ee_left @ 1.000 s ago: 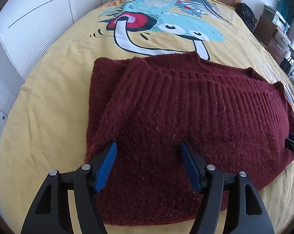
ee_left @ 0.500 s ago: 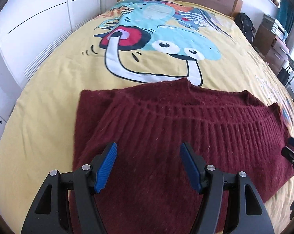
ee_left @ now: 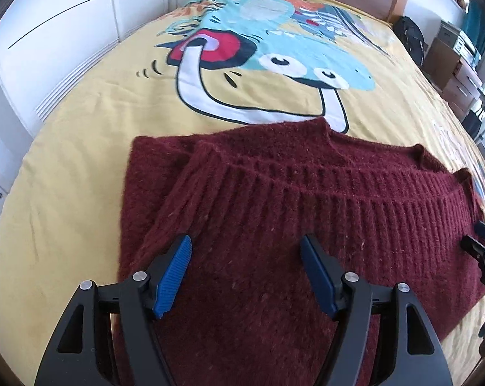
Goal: Fold small clothes
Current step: 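Open both grippers to lay the hem down and withdraw, then close the left gripper on the folded sweater's edge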
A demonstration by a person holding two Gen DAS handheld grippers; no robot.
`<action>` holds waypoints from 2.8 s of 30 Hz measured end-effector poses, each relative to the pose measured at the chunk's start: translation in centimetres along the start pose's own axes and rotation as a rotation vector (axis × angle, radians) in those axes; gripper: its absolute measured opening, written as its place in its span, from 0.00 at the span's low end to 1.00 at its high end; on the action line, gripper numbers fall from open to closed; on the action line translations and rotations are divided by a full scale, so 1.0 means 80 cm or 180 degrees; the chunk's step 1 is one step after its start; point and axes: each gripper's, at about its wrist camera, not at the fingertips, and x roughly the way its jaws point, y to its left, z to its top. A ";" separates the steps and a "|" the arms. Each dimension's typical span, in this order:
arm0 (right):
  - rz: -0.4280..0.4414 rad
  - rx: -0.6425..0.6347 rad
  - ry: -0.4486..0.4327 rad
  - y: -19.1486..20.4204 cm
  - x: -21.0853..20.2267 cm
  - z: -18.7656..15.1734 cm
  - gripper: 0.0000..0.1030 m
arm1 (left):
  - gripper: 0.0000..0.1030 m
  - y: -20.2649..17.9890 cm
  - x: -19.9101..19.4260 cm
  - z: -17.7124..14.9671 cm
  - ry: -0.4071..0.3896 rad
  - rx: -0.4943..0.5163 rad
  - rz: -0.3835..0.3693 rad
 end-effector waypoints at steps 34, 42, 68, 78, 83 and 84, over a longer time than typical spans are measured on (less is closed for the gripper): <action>-0.0054 0.0080 0.0147 0.008 -0.116 -0.113 0.74 | 0.64 0.092 -0.116 -0.123 -0.0009 -0.0564 -0.0156; 0.0010 -0.0055 0.0230 0.037 -0.117 -0.134 0.74 | 0.64 0.107 -0.110 -0.140 0.0133 -0.0755 -0.0415; 0.0050 -0.0236 0.0338 0.053 -0.075 -0.128 0.74 | 0.64 0.156 -0.038 -0.065 0.0330 -0.1557 -0.1461; 0.0032 -0.0272 0.0342 0.056 -0.070 -0.128 0.74 | 0.51 0.141 -0.025 -0.048 0.0523 -0.1332 -0.1392; 0.0025 -0.0262 0.0357 0.053 -0.069 -0.132 0.74 | 0.25 0.127 -0.036 -0.049 0.0520 -0.1150 -0.1225; 0.0025 -0.0258 0.0358 0.052 -0.069 -0.133 0.74 | 0.23 0.121 -0.042 -0.047 0.0503 -0.1056 -0.1143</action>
